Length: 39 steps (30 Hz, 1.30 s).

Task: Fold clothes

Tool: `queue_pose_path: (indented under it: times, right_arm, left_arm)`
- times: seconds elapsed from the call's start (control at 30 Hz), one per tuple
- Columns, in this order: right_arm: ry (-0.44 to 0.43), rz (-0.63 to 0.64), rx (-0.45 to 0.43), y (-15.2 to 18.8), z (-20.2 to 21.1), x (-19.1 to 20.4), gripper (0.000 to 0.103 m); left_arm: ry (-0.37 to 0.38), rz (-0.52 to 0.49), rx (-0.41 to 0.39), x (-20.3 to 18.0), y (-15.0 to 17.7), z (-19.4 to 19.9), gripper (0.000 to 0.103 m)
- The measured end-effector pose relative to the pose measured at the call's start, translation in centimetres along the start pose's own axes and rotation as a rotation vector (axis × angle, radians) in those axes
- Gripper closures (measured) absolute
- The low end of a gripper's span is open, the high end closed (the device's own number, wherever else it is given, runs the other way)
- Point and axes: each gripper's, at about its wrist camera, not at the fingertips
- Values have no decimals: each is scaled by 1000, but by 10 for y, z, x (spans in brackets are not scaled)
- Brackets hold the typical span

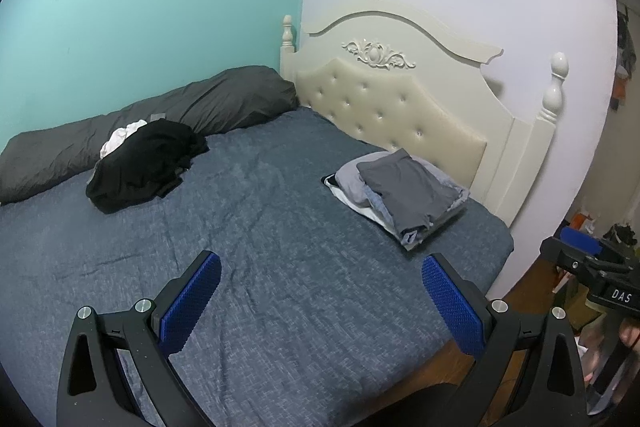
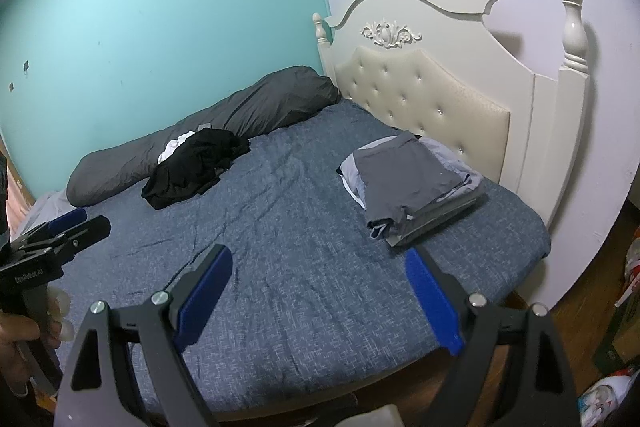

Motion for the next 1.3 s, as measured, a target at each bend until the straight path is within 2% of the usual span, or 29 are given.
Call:
queue_pose_path:
  times: [1.3]
  right_arm:
    - [-2, -2, -13, 5, 3, 0, 14]
  left_arm:
    - [-20, 6, 9, 4, 5, -1, 0]
Point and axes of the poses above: each gripper's, at about its wrist camera, not at the fingertips, and z roughly against the way its jaws point, x to its left, y to its underside, and after that the axes turned 7 degrees about -z, right-handed
